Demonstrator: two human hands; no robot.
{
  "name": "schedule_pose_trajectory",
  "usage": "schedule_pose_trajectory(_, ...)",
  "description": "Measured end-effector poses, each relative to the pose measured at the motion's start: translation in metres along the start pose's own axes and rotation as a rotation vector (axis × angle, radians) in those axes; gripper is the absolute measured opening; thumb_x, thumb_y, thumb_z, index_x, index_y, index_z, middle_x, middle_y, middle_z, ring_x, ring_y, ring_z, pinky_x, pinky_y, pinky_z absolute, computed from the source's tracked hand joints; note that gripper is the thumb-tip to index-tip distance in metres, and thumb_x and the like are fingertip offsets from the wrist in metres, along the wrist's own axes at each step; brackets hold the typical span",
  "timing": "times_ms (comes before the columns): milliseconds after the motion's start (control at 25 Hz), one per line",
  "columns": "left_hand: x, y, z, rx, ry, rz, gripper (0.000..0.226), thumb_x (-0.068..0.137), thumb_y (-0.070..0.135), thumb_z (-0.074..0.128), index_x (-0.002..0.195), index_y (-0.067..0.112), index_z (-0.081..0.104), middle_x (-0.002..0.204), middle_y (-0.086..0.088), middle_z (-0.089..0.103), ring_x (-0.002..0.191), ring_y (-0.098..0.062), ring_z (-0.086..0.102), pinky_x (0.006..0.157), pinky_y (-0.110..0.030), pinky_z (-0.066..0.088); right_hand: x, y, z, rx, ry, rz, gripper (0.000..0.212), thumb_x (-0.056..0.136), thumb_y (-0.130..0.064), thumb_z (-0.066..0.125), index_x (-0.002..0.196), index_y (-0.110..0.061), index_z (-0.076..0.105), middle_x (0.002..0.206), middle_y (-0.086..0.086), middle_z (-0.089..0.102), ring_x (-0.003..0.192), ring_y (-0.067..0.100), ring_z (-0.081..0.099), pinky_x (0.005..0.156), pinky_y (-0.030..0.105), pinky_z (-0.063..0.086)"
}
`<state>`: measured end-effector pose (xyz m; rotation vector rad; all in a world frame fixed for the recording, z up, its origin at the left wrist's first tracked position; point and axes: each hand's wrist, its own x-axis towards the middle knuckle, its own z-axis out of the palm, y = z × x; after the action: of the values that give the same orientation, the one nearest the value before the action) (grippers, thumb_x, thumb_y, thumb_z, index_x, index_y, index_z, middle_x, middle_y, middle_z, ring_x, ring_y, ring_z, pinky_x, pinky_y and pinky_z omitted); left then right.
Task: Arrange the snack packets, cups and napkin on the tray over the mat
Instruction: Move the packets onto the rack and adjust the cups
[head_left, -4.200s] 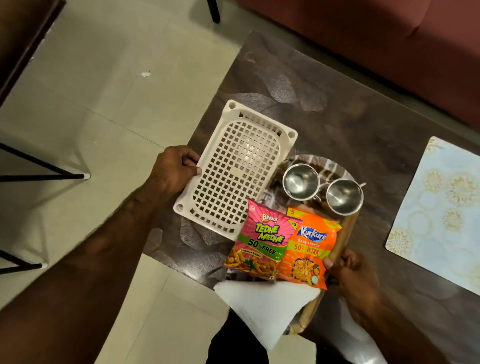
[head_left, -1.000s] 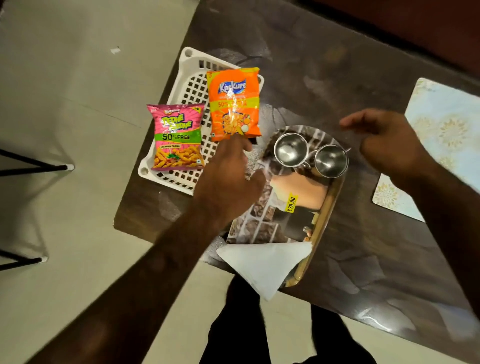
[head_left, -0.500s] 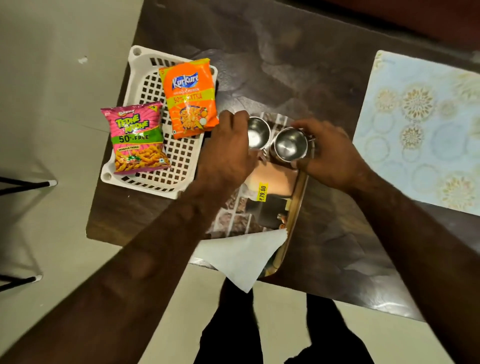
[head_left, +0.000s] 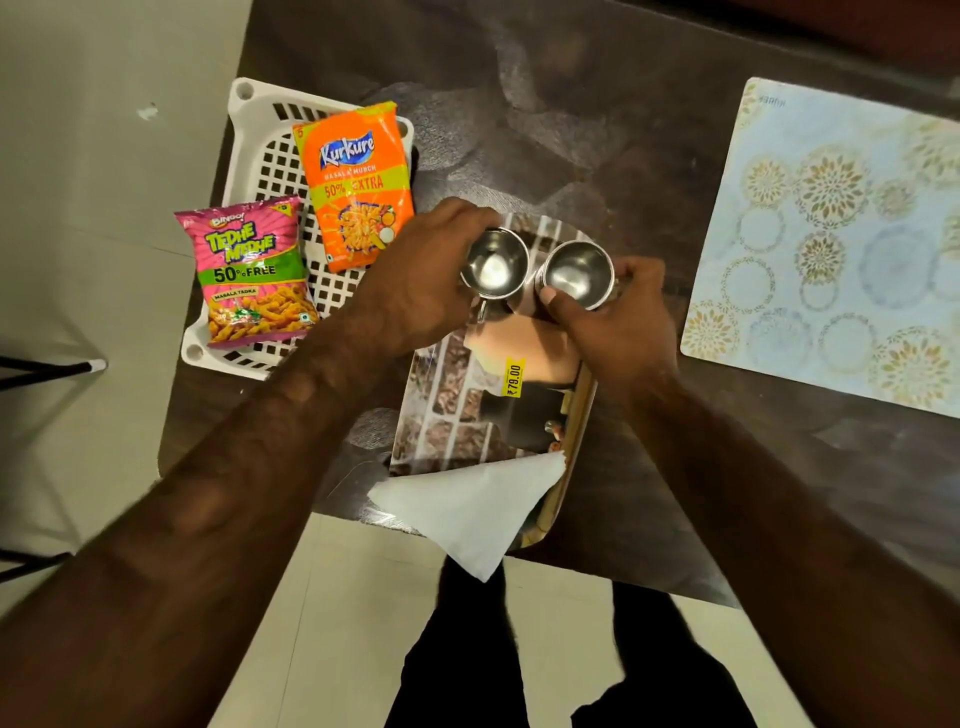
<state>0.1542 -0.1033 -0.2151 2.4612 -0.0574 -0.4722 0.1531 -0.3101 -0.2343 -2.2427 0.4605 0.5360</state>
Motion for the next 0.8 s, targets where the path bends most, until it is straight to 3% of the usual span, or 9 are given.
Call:
schedule_pose_trajectory(120,-0.006,-0.006,0.000,-0.112,0.035,-0.047,0.078,0.074,0.005,0.081,0.145,0.008,0.047,0.142,-0.013,0.051,0.128,-0.029,0.052,0.106,-0.031,0.041,0.000,-0.002,-0.009,0.134,0.001,0.185,0.063,0.075,-0.055,0.073,0.123,-0.026,0.043,0.096,-0.008,0.065,0.088,0.019,0.070,0.086,0.048,0.060)
schedule_pose_trajectory(200,-0.008,-0.012,0.000,-0.155,0.034,-0.072,0.083,0.074,0.010,0.085,0.146,0.009,0.045,0.143,-0.011,0.050,0.124,-0.027,0.056,0.100,-0.028,0.044,0.003,0.001,-0.027,0.079,0.030,0.074,0.064,0.077,-0.044,0.070,0.134,-0.029,0.043,0.096,-0.010,0.063,0.087,0.011,0.066,0.085,0.046,0.058)
schedule_pose_trajectory(280,-0.009,-0.014,0.001,-0.168,0.034,-0.064,0.084,0.073,0.014,0.087,0.146,0.011,0.046,0.142,-0.010,0.051,0.121,-0.024,0.057,0.097,-0.025,0.042,0.007,0.001,-0.043,-0.007,-0.042,-0.111,0.076,0.075,-0.039,0.074,0.143,-0.031,0.041,0.112,-0.006,0.059,0.092,0.005,0.061,0.083,0.034,0.056)
schedule_pose_trajectory(360,-0.008,-0.012,0.006,-0.141,0.041,-0.044,0.083,0.072,0.017,0.087,0.145,0.013,0.048,0.140,-0.009,0.052,0.125,-0.023,0.053,0.101,-0.027,0.042,0.011,-0.002,-0.046,-0.120,-0.181,-0.230,0.089,0.073,-0.039,0.082,0.149,-0.033,0.036,0.134,0.001,0.048,0.107,0.007,0.055,0.087,0.029,0.052)
schedule_pose_trajectory(440,-0.006,-0.009,0.011,-0.109,0.065,-0.034,0.079,0.072,0.018,0.085,0.143,0.014,0.050,0.139,-0.009,0.054,0.128,-0.025,0.051,0.105,-0.034,0.042,0.010,-0.005,-0.037,-0.254,-0.247,-0.298,0.093,0.072,-0.038,0.085,0.150,-0.032,0.036,0.140,0.005,0.041,0.115,0.014,0.051,0.092,0.031,0.046)
schedule_pose_trajectory(560,-0.005,-0.009,0.017,-0.137,0.130,-0.053,0.072,0.073,0.014,0.083,0.139,0.015,0.055,0.133,-0.009,0.057,0.124,-0.023,0.053,0.101,-0.027,0.041,0.007,-0.007,-0.024,-0.296,-0.120,-0.334,0.077,0.076,-0.035,0.081,0.144,-0.028,0.047,0.137,0.007,0.046,0.114,0.022,0.058,0.091,0.031,0.047)
schedule_pose_trajectory(800,-0.005,-0.011,0.023,-0.190,0.193,-0.062,0.073,0.071,0.012,0.084,0.139,0.015,0.056,0.130,-0.007,0.058,0.115,-0.009,0.049,0.090,0.000,0.029,0.007,-0.004,-0.018,-0.230,-0.050,-0.286,0.070,0.075,-0.038,0.080,0.138,-0.029,0.051,0.134,0.006,0.049,0.102,0.009,0.049,0.086,0.028,0.044)
